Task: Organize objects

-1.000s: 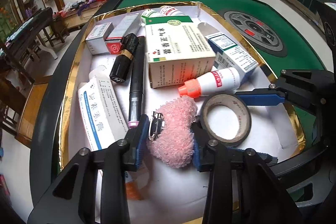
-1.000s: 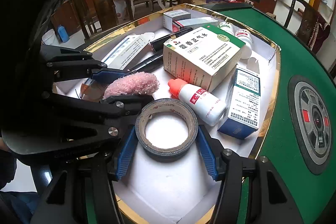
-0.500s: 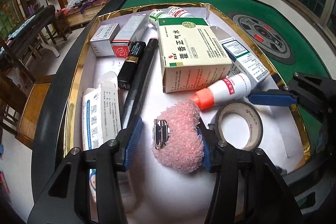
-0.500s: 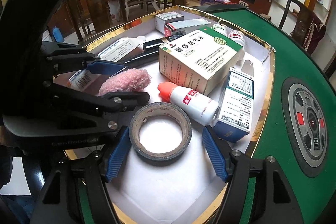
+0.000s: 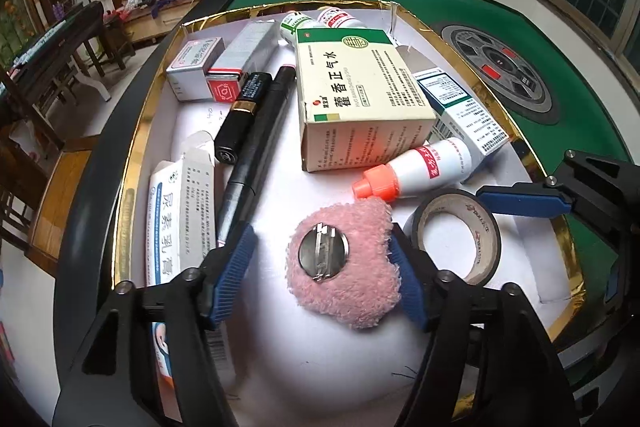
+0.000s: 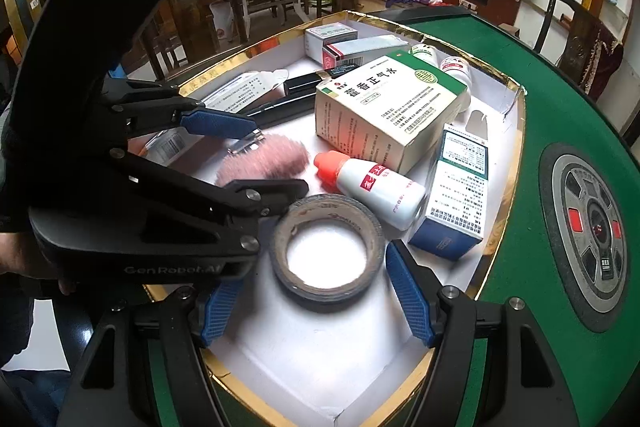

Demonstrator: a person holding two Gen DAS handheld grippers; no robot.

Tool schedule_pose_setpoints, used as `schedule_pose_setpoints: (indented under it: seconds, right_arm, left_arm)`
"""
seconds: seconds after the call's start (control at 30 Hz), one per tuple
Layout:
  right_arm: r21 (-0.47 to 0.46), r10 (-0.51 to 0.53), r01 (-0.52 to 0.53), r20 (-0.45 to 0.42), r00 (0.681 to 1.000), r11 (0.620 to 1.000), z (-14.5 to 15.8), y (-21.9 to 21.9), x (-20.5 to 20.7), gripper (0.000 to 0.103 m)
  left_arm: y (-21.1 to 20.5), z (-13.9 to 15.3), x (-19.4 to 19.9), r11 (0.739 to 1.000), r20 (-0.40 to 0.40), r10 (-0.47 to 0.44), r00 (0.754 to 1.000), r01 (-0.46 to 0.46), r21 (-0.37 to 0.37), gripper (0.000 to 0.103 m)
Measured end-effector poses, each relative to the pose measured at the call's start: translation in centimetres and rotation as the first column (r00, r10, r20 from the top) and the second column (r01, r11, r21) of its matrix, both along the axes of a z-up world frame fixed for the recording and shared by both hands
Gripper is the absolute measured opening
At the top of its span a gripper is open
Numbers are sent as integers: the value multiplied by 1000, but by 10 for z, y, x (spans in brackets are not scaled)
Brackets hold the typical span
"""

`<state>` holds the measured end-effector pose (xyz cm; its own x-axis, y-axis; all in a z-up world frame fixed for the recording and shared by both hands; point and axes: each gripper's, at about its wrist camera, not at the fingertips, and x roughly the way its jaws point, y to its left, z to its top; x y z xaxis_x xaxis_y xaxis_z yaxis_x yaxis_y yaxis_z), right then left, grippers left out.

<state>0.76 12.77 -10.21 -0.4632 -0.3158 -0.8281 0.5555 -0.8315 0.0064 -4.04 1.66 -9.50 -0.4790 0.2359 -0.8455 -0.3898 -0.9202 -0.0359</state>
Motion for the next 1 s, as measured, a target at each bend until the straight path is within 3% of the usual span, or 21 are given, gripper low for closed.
schedule_pose_setpoints:
  seconds: [0.17, 0.33, 0.5, 0.57, 0.6, 0.73, 0.83, 1.0]
  right_arm:
    - [-30, 2, -2, -2, 1000, 1000, 5, 2, 7, 73]
    - [-46, 4, -6, -35, 999, 999, 14, 7, 16, 84]
    - [-91, 3, -10, -76, 997, 996, 26, 16, 29, 88]
    - [-130, -9, -3, -90, 996, 991, 31, 24, 35, 95]
    - [-146, -13, 0, -92, 996, 989, 33, 28, 37, 103]
    - [-203, -41, 14, -125, 991, 979, 41, 43, 48, 103]
    - [-264, -79, 34, -161, 984, 964, 47, 58, 61, 103]
    - [-422, -184, 87, -194, 964, 902, 56, 100, 76, 103]
  left_arm:
    - [-2, 4, 4, 1000, 5, 19, 1000, -19, 5, 72]
    - [-3, 10, 10, 999, 7, 31, 999, -31, 11, 79]
    - [-4, 23, 21, 999, -29, 38, 999, -38, 19, 79]
    - [-5, 28, 25, 999, -47, 44, 998, -43, 21, 79]
    - [-4, 31, 27, 999, -57, 48, 997, -47, 22, 79]
    - [-8, 40, 37, 994, -110, 85, 990, -77, 75, 79]
    - [-13, 47, 48, 985, -201, 153, 968, -134, 107, 79]
    - [-10, 56, 64, 952, -340, 297, 892, -306, 28, 79]
